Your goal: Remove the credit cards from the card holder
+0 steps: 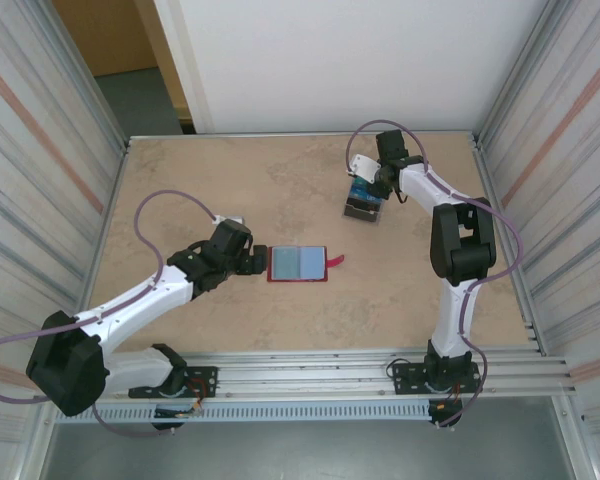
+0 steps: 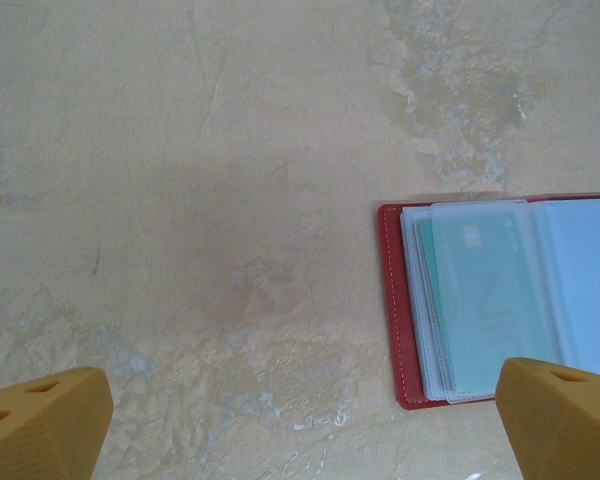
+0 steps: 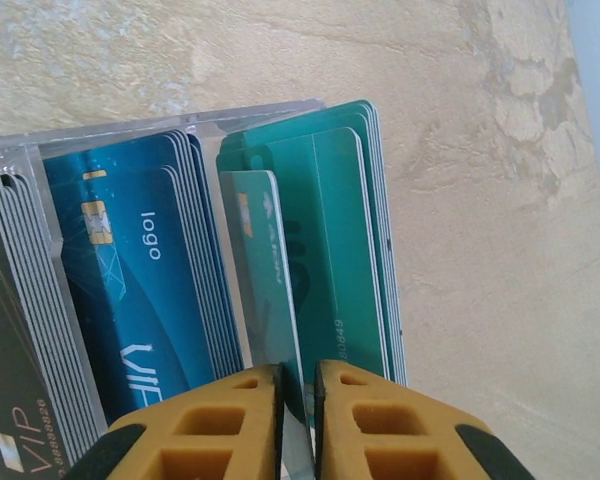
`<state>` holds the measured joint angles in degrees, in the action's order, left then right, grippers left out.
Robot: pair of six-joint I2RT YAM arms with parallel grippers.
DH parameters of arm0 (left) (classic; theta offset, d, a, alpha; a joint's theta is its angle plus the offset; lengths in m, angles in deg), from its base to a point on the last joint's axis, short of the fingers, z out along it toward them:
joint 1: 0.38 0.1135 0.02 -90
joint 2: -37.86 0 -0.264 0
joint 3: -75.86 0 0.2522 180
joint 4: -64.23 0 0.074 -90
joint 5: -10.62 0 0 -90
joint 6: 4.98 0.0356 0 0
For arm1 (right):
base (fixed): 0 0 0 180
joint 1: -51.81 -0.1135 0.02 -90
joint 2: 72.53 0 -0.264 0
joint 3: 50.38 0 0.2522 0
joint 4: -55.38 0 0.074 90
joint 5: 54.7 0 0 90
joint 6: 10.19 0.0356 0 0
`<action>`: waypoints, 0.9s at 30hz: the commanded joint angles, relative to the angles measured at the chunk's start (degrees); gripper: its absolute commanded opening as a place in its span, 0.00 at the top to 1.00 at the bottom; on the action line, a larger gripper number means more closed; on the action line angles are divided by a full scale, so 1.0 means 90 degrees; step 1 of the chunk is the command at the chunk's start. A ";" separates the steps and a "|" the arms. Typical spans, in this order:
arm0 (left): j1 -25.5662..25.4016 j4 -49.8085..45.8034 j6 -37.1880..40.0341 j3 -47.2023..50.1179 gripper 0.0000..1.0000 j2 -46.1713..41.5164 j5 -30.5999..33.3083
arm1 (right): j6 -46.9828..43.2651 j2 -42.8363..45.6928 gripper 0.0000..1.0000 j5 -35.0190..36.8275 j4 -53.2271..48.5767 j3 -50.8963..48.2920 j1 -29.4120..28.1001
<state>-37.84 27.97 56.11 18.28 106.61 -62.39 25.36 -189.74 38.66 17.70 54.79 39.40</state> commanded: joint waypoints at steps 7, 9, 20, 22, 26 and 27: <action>0.0040 0.0017 -0.0002 -0.0173 0.01 0.0016 -0.0035 | 0.0417 -0.0042 0.72 0.0457 0.0450 0.0268 -0.0018; 0.0040 0.0023 -0.0011 -0.0162 0.01 0.0010 -0.0052 | 0.0682 -0.0020 0.70 0.0457 0.0516 0.0309 0.0001; 0.0050 0.0034 -0.0047 -0.0111 0.01 -0.0068 -0.0044 | 0.3393 0.0674 0.67 -0.0127 0.0704 0.0181 0.0347; 0.0050 0.0056 -0.0059 -0.0103 0.01 -0.0088 -0.0050 | 0.4251 0.0851 0.67 -0.0281 0.0687 0.0134 0.0490; 0.0060 0.0107 -0.0070 -0.0074 0.01 -0.0089 -0.0081 | 0.6203 0.1085 0.68 -0.0925 0.0303 0.0059 0.0915; 0.0062 0.0117 -0.0067 -0.0066 0.01 -0.0083 -0.0090 | 0.6488 0.1114 0.69 -0.1128 0.0211 0.0015 0.1013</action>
<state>-37.84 28.01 56.09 18.28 106.59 -63.09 67.78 -182.92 34.02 22.24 56.11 46.16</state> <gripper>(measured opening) 0.987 0.317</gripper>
